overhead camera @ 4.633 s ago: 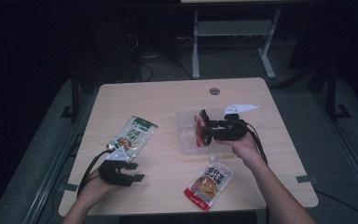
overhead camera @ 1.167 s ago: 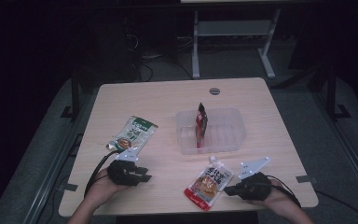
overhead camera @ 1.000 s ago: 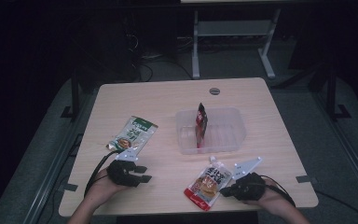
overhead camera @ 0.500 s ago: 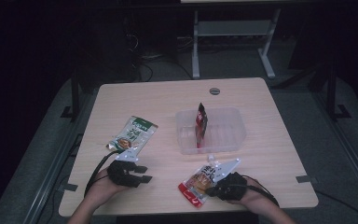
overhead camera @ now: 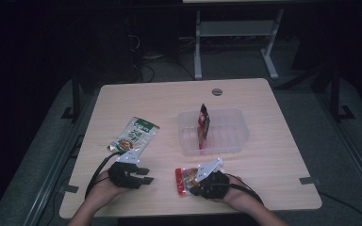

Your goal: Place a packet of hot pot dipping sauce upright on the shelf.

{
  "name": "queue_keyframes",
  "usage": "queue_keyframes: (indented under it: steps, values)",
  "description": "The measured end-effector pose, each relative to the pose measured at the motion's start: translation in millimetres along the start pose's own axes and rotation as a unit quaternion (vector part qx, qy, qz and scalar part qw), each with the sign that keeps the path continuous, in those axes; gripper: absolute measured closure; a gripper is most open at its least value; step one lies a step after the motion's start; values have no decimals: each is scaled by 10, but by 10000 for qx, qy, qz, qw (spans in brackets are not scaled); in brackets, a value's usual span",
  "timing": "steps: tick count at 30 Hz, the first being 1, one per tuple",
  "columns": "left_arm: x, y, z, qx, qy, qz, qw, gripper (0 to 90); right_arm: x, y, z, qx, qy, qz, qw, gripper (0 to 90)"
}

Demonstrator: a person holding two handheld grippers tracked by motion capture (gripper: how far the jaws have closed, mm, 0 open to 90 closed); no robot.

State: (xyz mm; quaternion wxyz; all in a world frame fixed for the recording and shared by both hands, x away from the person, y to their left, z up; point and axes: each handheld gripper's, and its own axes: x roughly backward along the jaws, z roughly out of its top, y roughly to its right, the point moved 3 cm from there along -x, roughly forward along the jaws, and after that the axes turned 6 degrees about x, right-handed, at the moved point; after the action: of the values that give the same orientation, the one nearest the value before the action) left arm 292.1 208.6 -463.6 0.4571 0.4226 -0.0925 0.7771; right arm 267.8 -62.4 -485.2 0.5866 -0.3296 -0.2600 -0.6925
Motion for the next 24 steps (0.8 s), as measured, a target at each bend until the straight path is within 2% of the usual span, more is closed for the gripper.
queue_keyframes:
  steps: [2,5,10,12,13,15,16,18,22,24]
  values:
    - [1,9,2,-12,17,-6,10000,597,37,-12,4,10,55,10,10000,897]
    - [-3,23,7,-74,-44,-44,10000,665,163,21,-9,-222,253,-20,9994,762]
    - [-4,102,43,-203,-52,-136,9997,806,328,94,-54,-697,521,-173,9961,612]
    - [13,138,75,-278,-22,-216,9994,863,390,123,-97,-715,557,-275,9955,555]
    - [17,164,90,-253,18,-257,9993,887,426,132,-121,-782,596,-340,9946,533]
    - [12,215,126,-225,52,-318,9992,894,511,147,-189,-919,642,-481,9925,478]
    - [6,227,148,-320,33,-326,9990,894,559,151,-226,-991,664,-562,9913,457]
    - [-29,278,192,-250,74,-392,9989,894,658,165,-304,-1115,688,-730,9887,419]
    - [-94,370,300,-424,71,-474,9980,894,846,227,-452,-1378,792,-1061,9816,375]
    - [-129,416,360,-536,72,-490,9973,893,928,240,-536,-1578,809,-1192,9769,355]
